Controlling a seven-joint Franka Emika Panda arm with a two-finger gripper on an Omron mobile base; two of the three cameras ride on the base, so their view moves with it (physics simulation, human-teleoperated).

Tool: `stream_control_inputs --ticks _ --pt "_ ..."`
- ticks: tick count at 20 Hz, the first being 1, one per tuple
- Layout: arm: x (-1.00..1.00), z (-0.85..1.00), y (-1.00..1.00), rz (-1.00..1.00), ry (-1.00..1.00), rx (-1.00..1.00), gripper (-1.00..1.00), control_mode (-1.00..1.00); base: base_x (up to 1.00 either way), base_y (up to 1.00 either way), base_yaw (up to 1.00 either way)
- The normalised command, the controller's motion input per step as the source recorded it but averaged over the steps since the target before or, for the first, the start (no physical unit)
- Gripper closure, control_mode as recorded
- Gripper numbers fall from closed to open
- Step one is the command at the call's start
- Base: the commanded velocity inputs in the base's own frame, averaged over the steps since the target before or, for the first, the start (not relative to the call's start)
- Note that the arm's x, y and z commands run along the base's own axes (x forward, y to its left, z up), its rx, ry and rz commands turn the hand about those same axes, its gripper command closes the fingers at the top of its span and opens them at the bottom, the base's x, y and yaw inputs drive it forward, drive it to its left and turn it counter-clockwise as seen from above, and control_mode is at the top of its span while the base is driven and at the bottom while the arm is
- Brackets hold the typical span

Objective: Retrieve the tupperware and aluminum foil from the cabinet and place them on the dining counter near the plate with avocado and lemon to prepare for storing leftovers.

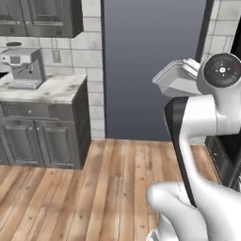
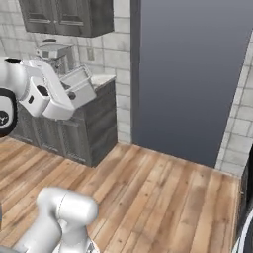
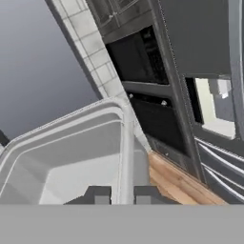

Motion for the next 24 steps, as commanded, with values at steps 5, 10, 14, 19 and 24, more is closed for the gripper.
stream_control_inputs --ticks 5,10,14,19,24 --pt "0.00 0.00 0.00 0.00 0.00 0.00 1.00 1.00 0.06 0.02 0.91" --pt "0.00 0.00 0.00 0.00 0.00 0.00 1.00 1.00 -0.11 0.43 0.98" --pt "0.00 0.00 0.00 0.00 0.00 0.00 1.00 1.00 -0.02 0.87 0.82" --pt "0.00 0.00 0.00 0.00 0.00 0.00 1.00 1.00 0.08 0.94 0.69" --pt "0.00 0.00 0.00 0.00 0.00 0.00 1.00 1.00 0.18 0.98 0.59"
